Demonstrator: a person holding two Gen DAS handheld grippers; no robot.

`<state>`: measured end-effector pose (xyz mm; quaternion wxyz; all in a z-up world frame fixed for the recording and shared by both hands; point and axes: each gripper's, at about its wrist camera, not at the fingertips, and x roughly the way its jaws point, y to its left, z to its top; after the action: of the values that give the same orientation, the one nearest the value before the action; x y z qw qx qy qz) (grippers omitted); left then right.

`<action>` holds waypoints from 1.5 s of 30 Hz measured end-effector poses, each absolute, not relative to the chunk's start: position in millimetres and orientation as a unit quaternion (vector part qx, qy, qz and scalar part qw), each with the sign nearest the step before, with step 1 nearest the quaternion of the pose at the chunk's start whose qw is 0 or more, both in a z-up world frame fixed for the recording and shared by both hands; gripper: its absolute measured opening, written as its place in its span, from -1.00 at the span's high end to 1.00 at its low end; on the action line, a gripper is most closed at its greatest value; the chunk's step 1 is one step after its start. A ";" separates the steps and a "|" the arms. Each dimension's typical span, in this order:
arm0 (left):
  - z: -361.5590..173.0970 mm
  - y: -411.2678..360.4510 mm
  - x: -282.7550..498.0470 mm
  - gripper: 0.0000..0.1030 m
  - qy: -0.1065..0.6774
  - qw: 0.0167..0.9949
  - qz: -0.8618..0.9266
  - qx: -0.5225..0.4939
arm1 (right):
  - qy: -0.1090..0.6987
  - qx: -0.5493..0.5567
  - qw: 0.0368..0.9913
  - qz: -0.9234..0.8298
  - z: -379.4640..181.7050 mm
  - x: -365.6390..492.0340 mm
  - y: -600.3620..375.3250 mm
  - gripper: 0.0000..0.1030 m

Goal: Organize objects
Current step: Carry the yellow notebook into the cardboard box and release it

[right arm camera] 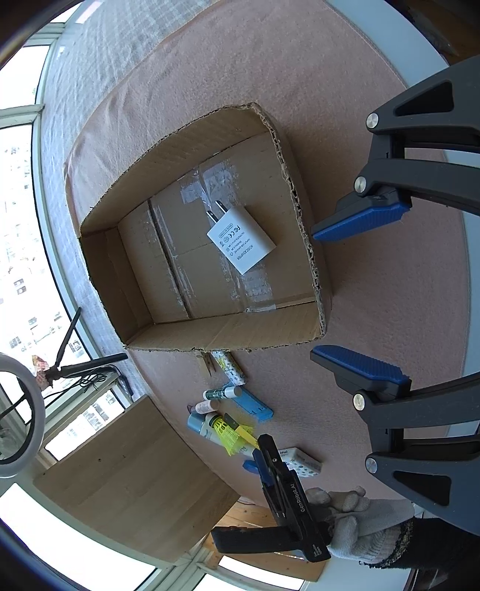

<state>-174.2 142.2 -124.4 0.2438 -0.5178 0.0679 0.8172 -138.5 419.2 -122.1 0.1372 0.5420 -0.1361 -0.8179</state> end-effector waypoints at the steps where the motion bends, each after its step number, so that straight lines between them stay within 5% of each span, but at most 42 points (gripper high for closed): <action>1: -118.9 145.8 -171.2 -0.10 0.068 0.247 0.820 -0.512 | -0.137 0.542 0.137 -0.818 -121.9 -138.3 419.5 -0.06; 13: -76.3 234.7 -147.6 -0.10 0.083 0.314 0.821 -0.470 | -0.135 0.529 0.121 -0.829 -113.7 -130.5 436.8 -0.06; 36: -92.0 350.7 -141.3 -0.11 0.131 0.338 0.809 -0.462 | -0.147 0.529 0.100 -0.830 -115.5 -118.0 467.3 -0.07; 40: -90.0 349.7 -138.4 -0.55 0.135 0.344 0.808 -0.458 | -0.145 0.531 0.104 -0.828 -116.3 -118.1 464.1 -0.07; 45: -86.5 339.6 -139.3 -0.57 0.130 0.338 0.813 -0.456 | -0.144 0.533 0.109 -0.827 -117.3 -118.9 459.1 -0.07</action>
<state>-139.3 339.6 -86.5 0.3385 -0.4558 0.1301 0.8129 -118.9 459.1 -117.3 0.1088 0.5329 -0.1436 -0.8268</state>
